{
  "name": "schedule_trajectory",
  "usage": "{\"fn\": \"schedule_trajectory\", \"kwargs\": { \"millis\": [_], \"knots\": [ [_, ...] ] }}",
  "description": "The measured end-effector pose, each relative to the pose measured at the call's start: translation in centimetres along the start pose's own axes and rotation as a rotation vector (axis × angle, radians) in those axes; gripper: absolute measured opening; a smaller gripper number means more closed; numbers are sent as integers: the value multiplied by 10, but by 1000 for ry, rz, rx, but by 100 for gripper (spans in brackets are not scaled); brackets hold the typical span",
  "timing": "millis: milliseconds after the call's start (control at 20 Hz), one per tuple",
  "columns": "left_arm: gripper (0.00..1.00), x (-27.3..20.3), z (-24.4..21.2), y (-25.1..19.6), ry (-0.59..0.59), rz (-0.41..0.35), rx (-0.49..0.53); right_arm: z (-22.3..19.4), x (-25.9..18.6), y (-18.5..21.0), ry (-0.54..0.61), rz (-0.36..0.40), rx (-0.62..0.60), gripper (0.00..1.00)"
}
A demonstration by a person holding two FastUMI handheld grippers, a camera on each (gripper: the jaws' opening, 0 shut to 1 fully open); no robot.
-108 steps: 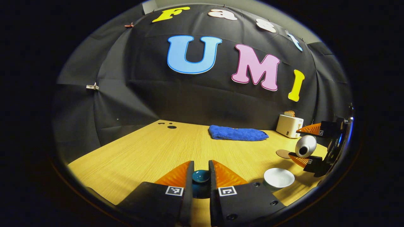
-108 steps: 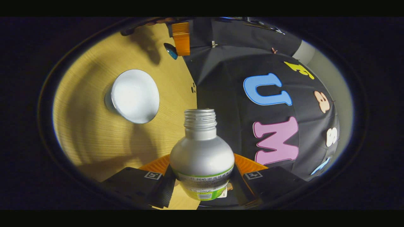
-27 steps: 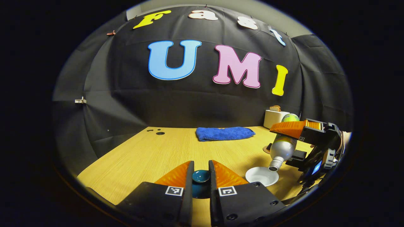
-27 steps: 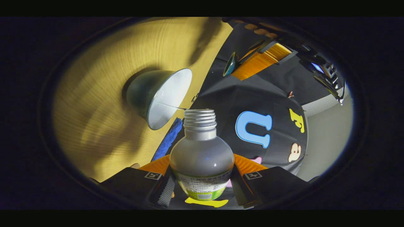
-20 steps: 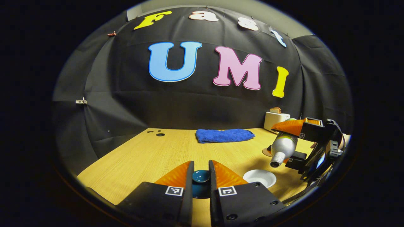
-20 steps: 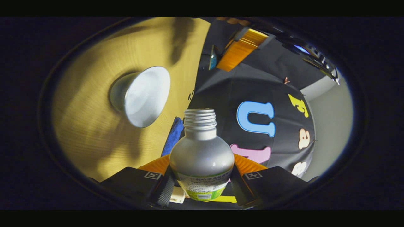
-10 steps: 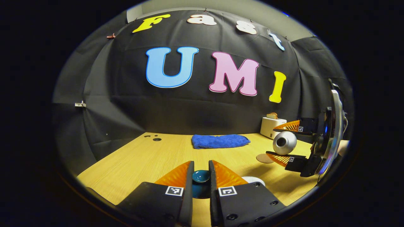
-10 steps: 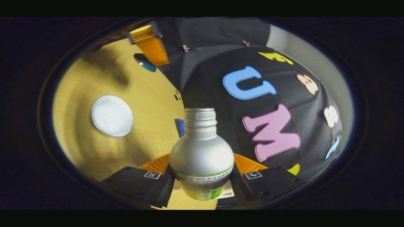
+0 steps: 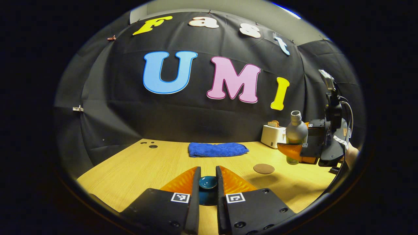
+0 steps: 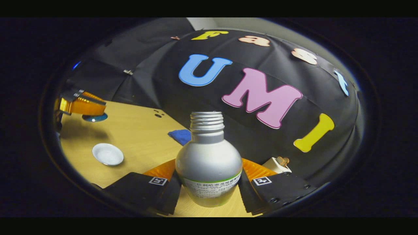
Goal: Open the teacup lid with one hand, grasp the water bottle and pour water into the teacup with the other hand; after pouring, place the water bottle on the coaster and then close the teacup lid.
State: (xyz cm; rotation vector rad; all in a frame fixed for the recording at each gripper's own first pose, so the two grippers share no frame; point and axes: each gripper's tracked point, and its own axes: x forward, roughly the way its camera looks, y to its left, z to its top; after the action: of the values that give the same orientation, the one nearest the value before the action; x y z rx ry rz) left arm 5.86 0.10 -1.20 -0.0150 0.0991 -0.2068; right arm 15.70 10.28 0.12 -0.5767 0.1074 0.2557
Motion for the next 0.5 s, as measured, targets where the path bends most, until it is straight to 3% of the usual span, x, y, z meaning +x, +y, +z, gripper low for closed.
{"fn": "schedule_trajectory", "kwargs": {
  "millis": [500],
  "knots": [
    [26,8,-10,-7,25,14,-34,-25,49,-53,-51,-74,366,79]
  ]
}}
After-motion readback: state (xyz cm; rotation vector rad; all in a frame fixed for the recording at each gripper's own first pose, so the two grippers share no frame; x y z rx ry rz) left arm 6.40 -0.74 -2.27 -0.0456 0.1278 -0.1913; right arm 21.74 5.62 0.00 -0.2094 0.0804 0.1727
